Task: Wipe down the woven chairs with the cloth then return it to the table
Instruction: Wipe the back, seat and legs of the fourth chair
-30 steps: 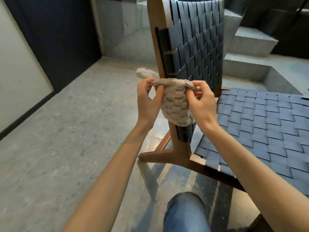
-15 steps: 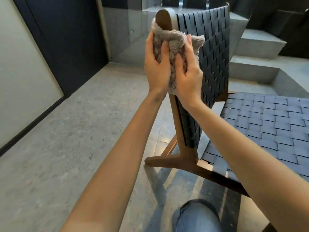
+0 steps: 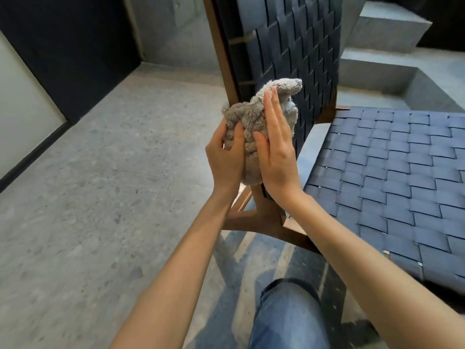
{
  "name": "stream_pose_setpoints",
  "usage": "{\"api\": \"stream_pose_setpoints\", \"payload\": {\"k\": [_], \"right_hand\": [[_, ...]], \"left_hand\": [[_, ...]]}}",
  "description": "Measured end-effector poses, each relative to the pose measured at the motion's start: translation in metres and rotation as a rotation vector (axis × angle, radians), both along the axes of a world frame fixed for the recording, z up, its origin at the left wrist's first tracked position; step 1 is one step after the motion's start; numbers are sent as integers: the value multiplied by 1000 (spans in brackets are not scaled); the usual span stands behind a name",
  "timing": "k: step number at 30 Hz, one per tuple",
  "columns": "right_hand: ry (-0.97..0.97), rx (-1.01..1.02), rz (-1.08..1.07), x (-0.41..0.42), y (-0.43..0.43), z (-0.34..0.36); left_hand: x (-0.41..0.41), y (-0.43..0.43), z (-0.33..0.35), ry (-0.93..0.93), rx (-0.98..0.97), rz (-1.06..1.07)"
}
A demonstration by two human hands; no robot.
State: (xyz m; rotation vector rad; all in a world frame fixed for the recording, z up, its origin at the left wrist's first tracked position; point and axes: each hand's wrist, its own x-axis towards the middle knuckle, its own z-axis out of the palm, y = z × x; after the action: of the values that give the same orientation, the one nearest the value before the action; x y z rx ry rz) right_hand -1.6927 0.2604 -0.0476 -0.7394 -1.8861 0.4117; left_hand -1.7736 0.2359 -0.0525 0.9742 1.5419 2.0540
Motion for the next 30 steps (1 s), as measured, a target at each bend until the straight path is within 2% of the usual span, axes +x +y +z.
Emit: {"api": "stream_pose_setpoints", "payload": {"k": [4,11,17,21,25,30], "right_hand": [[-37,-65,-1,35,-16,-49],[-130,-139,-138,74,-39,-107],[-176,-114,-206,77,-45,-118],[-401,-244,-240,105,-57,-136],[-558,-243,-252,111,-53,-139],[-765,-224,-164,129,-51,-126]], "left_hand": [[17,-12,-53,-23,-178,-59],[46,-27,-128,-78,-438,-130],[57,-29,-151,-30,-465,-29],[78,-45,-175,40,-540,0],[93,-48,-185,-77,-525,-9],[113,-54,-172,-206,-428,-55]]}}
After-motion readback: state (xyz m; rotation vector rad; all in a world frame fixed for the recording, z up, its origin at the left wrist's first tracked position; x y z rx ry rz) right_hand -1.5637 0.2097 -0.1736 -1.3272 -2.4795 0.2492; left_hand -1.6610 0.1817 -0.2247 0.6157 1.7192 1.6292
